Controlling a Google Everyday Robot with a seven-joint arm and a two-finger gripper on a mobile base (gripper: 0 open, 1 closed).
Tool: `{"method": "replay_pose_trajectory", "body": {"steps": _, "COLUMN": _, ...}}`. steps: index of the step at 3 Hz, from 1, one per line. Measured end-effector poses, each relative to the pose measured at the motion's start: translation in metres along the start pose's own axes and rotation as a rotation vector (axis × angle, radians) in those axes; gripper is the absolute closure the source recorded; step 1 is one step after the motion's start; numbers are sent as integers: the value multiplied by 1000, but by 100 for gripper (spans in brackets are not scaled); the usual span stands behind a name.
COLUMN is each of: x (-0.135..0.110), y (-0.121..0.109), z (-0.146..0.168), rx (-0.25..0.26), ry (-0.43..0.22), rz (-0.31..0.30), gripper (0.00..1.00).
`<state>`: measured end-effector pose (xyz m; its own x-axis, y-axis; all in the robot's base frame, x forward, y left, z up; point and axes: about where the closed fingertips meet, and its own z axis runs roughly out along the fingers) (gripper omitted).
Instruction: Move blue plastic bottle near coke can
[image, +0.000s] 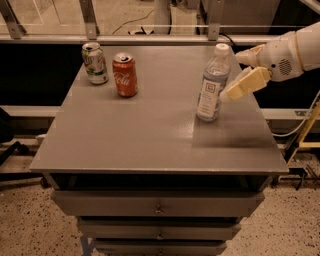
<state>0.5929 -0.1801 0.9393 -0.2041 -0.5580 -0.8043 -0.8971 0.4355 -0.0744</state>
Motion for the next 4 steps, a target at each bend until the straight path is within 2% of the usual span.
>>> {"method": "replay_pose_trajectory", "body": {"steps": 2, "x": -5, "y": -13, "z": 29, "rx": -64, "ry": -39, "rz": -1, "gripper": 0}}
{"method": "replay_pose_trajectory", "body": {"steps": 4, "x": -16, "y": -11, "z": 40, "rx": -69, "ry": -68, "rz": -13, "gripper": 48}}
